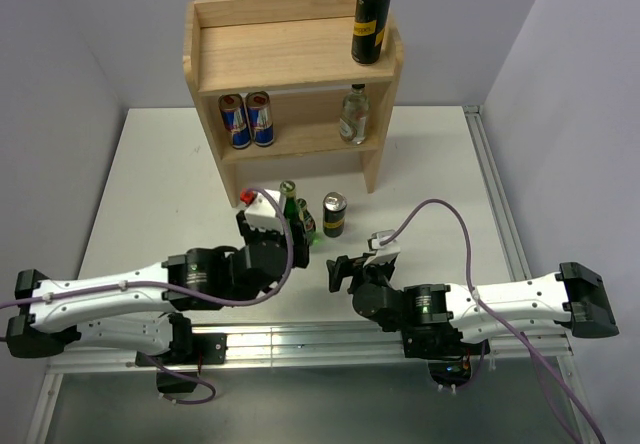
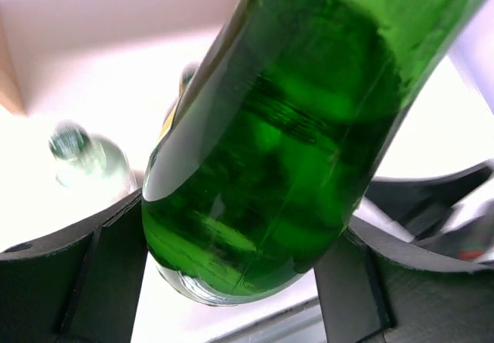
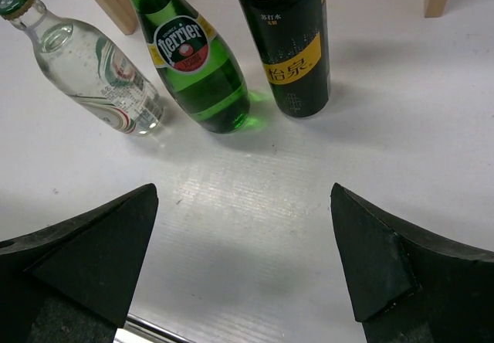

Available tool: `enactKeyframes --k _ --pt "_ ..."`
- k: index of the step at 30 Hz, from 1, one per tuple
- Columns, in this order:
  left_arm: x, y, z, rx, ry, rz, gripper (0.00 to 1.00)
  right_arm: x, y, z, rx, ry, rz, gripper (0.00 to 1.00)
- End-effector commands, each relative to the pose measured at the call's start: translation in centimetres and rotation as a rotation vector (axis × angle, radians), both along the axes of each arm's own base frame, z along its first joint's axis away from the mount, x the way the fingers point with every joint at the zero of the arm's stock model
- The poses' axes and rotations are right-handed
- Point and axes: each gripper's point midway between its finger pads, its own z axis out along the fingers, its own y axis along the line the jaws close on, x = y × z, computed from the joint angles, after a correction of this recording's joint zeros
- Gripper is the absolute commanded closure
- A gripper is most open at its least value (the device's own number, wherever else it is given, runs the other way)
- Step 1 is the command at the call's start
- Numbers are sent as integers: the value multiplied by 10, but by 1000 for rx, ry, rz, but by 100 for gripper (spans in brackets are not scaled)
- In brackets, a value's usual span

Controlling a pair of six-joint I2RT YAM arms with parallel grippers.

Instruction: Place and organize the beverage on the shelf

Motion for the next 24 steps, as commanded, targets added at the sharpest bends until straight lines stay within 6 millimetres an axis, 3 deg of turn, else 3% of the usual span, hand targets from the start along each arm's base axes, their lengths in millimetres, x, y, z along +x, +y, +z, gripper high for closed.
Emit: enactKeyframes --k 1,5,6,7,8,9,10,11,13,14,16,17,19,20,24 --pt "18 17 103 -84 -172 65 100 6 -5 11 19 -36 -45 0" --pt "41 28 171 -130 -276 60 100 7 -1 20 32 -46 -36 0" --pt "46 34 197 -166 -306 69 100 7 0 22 33 -49 -33 0" --pt "50 34 211 -154 -332 40 100 7 0 23 35 -52 -33 0" --pt "67 41 217 -124 -344 84 100 7 0 25 40 -54 -32 0" --pt "71 51 247 -150 -385 103 100 8 0 26 39 -58 -34 0" --pt "84 53 254 -133 -400 117 100 8 0 27 42 -59 -35 0" --pt "85 64 284 -171 -441 132 100 8 0 28 43 -60 -34 0" --pt "102 66 296 -120 -464 154 100 8 -1 28 48 -59 -36 0" --pt "100 73 328 -169 -507 148 100 7 -2 27 52 -57 -37 0" --pt "118 70 334 -112 -513 167 100 7 -3 25 53 -56 -38 0" --pt "114 77 358 -147 -552 164 100 7 -4 24 58 -53 -43 0" --pt "131 73 358 -102 -553 176 100 7 -6 22 60 -51 -46 0" --pt "130 77 371 -118 -577 176 100 7 -6 22 67 -48 -48 0" --pt "154 77 368 -81 -580 190 100 6 -9 20 89 -42 -53 0"
